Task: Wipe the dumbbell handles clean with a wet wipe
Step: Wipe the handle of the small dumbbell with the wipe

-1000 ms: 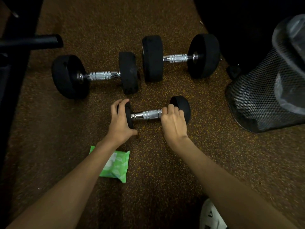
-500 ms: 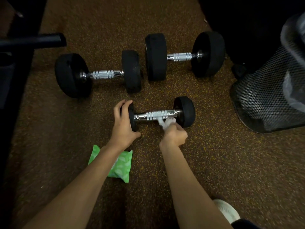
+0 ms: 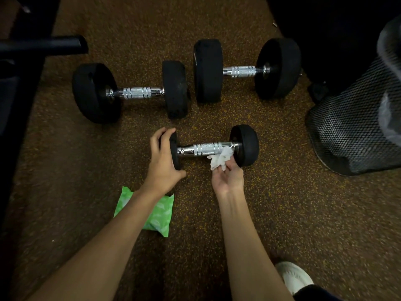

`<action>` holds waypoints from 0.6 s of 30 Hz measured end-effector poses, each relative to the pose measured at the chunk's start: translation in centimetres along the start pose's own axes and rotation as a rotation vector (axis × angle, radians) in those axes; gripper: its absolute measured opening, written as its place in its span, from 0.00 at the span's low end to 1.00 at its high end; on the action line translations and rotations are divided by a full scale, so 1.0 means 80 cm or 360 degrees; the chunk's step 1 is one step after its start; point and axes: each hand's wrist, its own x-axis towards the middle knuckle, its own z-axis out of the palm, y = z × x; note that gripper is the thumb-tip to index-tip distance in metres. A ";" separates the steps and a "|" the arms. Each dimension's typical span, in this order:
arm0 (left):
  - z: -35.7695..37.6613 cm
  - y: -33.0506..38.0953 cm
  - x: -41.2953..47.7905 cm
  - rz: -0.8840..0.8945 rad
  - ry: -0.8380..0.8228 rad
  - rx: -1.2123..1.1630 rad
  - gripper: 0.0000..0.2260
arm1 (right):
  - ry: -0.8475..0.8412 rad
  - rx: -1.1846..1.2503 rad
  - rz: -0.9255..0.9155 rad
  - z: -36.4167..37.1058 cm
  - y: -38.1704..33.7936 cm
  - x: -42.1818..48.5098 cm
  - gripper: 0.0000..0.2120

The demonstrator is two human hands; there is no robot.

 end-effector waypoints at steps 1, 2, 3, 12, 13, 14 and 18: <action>0.000 0.000 0.000 -0.0006 -0.0004 -0.0002 0.48 | -0.0015 0.0033 0.0022 -0.001 -0.002 -0.002 0.19; 0.000 0.000 0.000 -0.0007 -0.0004 -0.0003 0.48 | -0.0026 0.0064 0.0061 0.000 -0.002 0.002 0.18; 0.000 0.000 -0.001 -0.0003 0.0000 -0.0002 0.48 | -0.0019 0.0114 0.0118 0.002 -0.003 0.007 0.16; -0.002 0.005 0.000 -0.0018 -0.0024 0.0001 0.47 | 0.0158 0.0006 0.0025 0.016 -0.003 0.031 0.16; -0.003 0.004 -0.001 -0.0019 -0.0022 0.0004 0.48 | 0.0191 -0.0057 -0.0003 0.014 -0.001 0.028 0.16; -0.002 0.004 -0.001 -0.0019 -0.0017 0.0007 0.48 | 0.0228 -0.0111 -0.0039 0.012 0.001 0.023 0.16; 0.000 0.002 -0.004 -0.0019 -0.0010 0.0005 0.48 | 0.0408 -0.0221 -0.0290 0.017 0.011 -0.004 0.17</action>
